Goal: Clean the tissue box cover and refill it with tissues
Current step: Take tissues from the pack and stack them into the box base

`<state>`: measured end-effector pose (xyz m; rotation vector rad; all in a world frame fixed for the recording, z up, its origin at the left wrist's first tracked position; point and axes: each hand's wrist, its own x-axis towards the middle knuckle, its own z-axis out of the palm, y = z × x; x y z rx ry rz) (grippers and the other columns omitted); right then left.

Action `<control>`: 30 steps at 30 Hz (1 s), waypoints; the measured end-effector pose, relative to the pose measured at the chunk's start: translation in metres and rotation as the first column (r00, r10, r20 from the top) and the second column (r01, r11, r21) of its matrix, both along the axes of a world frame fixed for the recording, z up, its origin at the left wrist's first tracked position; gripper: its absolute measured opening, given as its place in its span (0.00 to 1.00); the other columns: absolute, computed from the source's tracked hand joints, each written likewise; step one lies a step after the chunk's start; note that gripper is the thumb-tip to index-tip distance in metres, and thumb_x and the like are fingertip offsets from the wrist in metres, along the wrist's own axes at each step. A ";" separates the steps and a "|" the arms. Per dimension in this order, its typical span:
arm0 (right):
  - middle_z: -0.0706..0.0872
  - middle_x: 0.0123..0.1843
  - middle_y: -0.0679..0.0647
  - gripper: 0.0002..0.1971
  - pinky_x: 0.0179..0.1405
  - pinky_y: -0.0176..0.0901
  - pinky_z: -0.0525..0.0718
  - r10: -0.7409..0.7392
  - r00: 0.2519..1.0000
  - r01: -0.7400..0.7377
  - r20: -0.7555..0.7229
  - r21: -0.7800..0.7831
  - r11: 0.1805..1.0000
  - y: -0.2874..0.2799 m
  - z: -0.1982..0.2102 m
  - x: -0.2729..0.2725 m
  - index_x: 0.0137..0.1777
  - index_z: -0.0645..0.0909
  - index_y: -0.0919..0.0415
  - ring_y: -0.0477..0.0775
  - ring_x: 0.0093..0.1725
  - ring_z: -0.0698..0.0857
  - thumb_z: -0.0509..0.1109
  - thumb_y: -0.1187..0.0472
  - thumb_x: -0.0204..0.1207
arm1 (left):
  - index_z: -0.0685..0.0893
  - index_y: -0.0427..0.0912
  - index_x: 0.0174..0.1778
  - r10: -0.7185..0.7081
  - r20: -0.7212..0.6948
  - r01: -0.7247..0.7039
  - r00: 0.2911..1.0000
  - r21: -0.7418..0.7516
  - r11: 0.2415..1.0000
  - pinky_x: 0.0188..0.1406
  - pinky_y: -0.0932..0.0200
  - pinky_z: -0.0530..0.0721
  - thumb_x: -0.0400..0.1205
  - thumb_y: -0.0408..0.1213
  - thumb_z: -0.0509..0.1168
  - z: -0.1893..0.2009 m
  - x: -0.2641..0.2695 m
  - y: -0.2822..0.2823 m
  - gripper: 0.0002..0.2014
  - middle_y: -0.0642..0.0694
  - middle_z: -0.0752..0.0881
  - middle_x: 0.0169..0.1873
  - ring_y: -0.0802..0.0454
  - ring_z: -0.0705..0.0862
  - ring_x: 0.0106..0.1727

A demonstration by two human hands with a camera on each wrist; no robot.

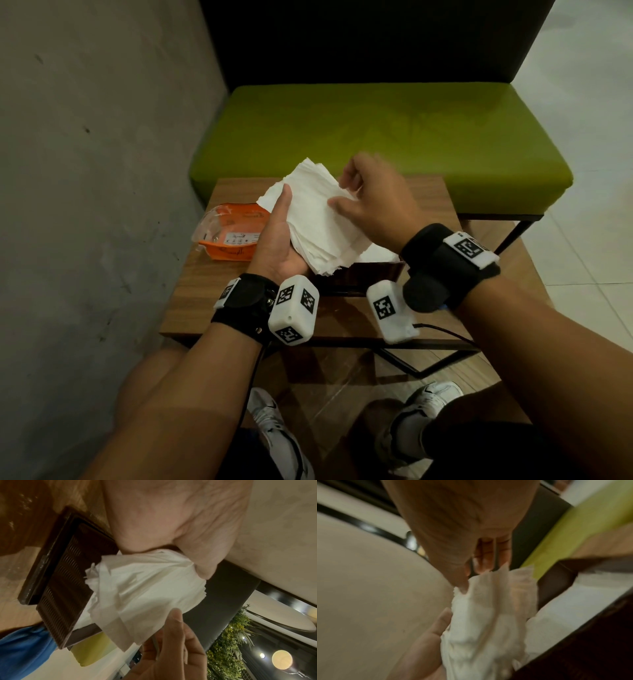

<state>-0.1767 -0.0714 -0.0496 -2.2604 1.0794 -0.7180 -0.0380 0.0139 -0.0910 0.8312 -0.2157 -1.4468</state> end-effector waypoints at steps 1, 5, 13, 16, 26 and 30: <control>0.81 0.45 0.47 0.14 0.36 0.37 0.70 0.084 0.996 -0.084 -0.001 -0.023 0.996 0.005 0.002 -0.001 0.49 0.80 0.54 0.47 0.42 0.77 0.82 0.52 0.74 | 0.86 0.35 0.69 0.011 -0.024 -0.010 1.000 0.022 1.000 0.50 0.37 0.95 0.92 0.64 0.54 0.000 0.001 -0.001 0.34 0.31 0.93 0.59 0.35 0.96 0.55; 0.81 0.48 0.46 0.18 0.38 0.43 0.77 0.337 0.909 -0.353 -0.244 -0.024 0.935 0.023 0.000 0.001 0.52 0.81 0.51 0.47 0.45 0.78 0.82 0.43 0.71 | 0.98 0.35 0.42 0.031 -0.064 -0.027 0.997 0.061 0.998 0.39 0.41 0.96 0.91 0.67 0.51 -0.002 0.006 -0.006 0.42 0.33 0.96 0.47 0.37 0.97 0.44; 0.87 0.44 0.50 0.01 0.42 0.54 0.82 0.220 0.938 -0.245 -0.269 -0.060 0.968 0.013 -0.002 0.008 0.47 0.82 0.54 0.58 0.44 0.84 0.70 0.60 0.80 | 0.83 0.38 0.74 0.043 -0.007 -0.043 0.999 0.031 0.999 0.65 0.32 0.88 0.87 0.74 0.50 -0.005 0.011 -0.001 0.42 0.31 0.90 0.68 0.33 0.92 0.65; 0.86 0.49 0.50 0.07 0.48 0.50 0.76 0.230 0.926 -0.279 -0.299 -0.132 0.951 0.018 -0.002 0.013 0.53 0.82 0.53 0.56 0.48 0.83 0.72 0.53 0.78 | 0.85 0.39 0.72 0.031 -0.001 -0.031 1.000 0.004 0.999 0.64 0.35 0.90 0.87 0.75 0.49 -0.002 0.009 -0.002 0.43 0.33 0.90 0.68 0.36 0.92 0.64; 0.87 0.43 0.51 0.07 0.36 0.47 0.68 0.212 0.948 -0.232 -0.239 -0.058 0.971 0.014 -0.011 0.017 0.48 0.86 0.58 0.54 0.42 0.81 0.73 0.54 0.83 | 0.84 0.38 0.73 0.028 0.010 -0.028 1.000 -0.019 0.999 0.71 0.32 0.84 0.85 0.76 0.49 -0.009 0.012 -0.001 0.45 0.32 0.90 0.68 0.35 0.91 0.67; 0.84 0.35 0.50 0.09 0.33 0.45 0.69 0.165 0.976 -0.166 -0.142 0.002 0.986 0.008 -0.014 0.018 0.44 0.84 0.59 0.49 0.34 0.77 0.73 0.55 0.83 | 0.80 0.38 0.79 0.012 0.013 -0.011 1.000 -0.053 0.999 0.77 0.29 0.80 0.83 0.78 0.49 -0.009 0.012 0.001 0.48 0.31 0.87 0.73 0.33 0.87 0.74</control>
